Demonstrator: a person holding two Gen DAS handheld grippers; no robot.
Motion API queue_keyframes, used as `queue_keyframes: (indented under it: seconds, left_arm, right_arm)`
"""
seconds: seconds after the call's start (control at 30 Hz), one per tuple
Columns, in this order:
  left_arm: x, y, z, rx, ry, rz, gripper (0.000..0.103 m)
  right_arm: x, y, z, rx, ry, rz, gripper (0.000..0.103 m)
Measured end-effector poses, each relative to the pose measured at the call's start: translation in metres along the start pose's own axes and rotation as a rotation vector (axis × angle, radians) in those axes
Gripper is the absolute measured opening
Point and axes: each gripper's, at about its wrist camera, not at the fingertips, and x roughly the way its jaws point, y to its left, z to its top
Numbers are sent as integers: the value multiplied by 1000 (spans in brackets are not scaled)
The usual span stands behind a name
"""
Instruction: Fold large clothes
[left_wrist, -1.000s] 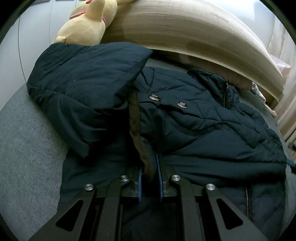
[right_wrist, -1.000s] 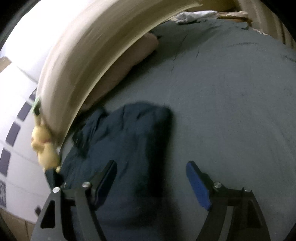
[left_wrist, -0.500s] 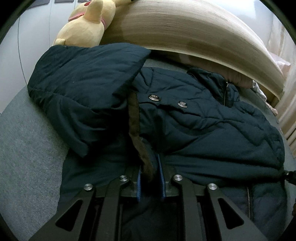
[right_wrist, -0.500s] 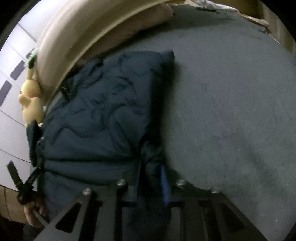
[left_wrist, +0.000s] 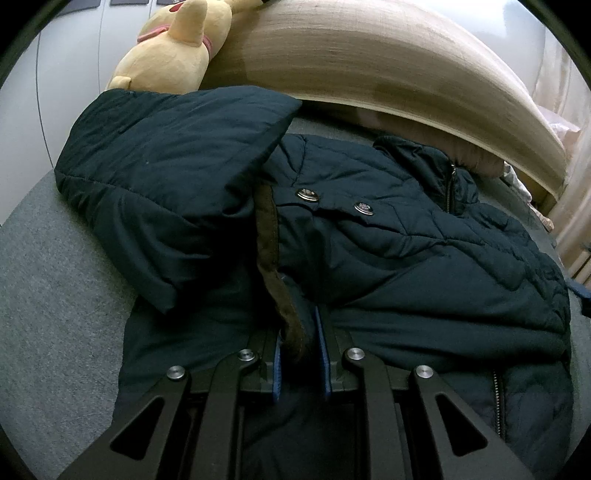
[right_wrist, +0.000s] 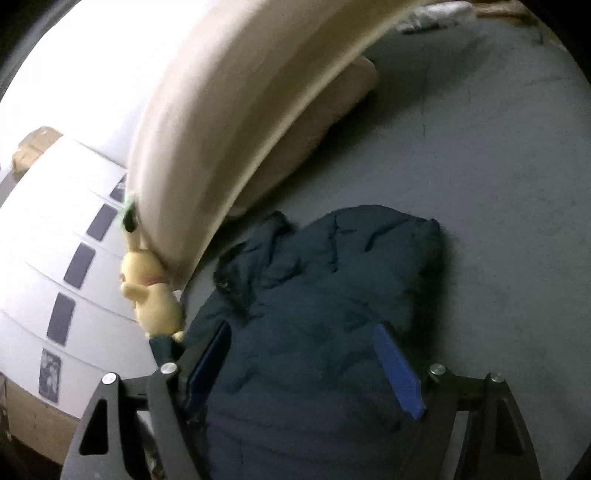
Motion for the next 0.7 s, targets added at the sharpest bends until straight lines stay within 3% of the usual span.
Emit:
queue_keyframes:
  seconds: [0.07,0.13,0.3,0.47,0.57,0.63,0.7]
  left_arm:
    - [0,1,0,-2,-1,-4,19]
    - [0,1,0,1,-2,-5,19]
    - [-1,1,0,3,-2,-3,19]
    - [-1,1,1,4,-2,-3,19]
    - [-1,0,0,5,-3,-1,19]
    - [-1,-1,0,7,-4,1,20]
    - [-1,0,0,3,-5,-12,20]
  right_arm:
    - [24,-20,6,58,36,-57,81]
    - [35,-39,8,108,52,-36,81]
    - [26,-21,8,57,32,-98,81]
    - [11,14,-9,13,-31,-36,81]
    - [11,14,-24,5,2,-46,81]
    - [29,4,-31,-20,71,-131,81]
    - [43,-4,-32,-1,117,-162,81]
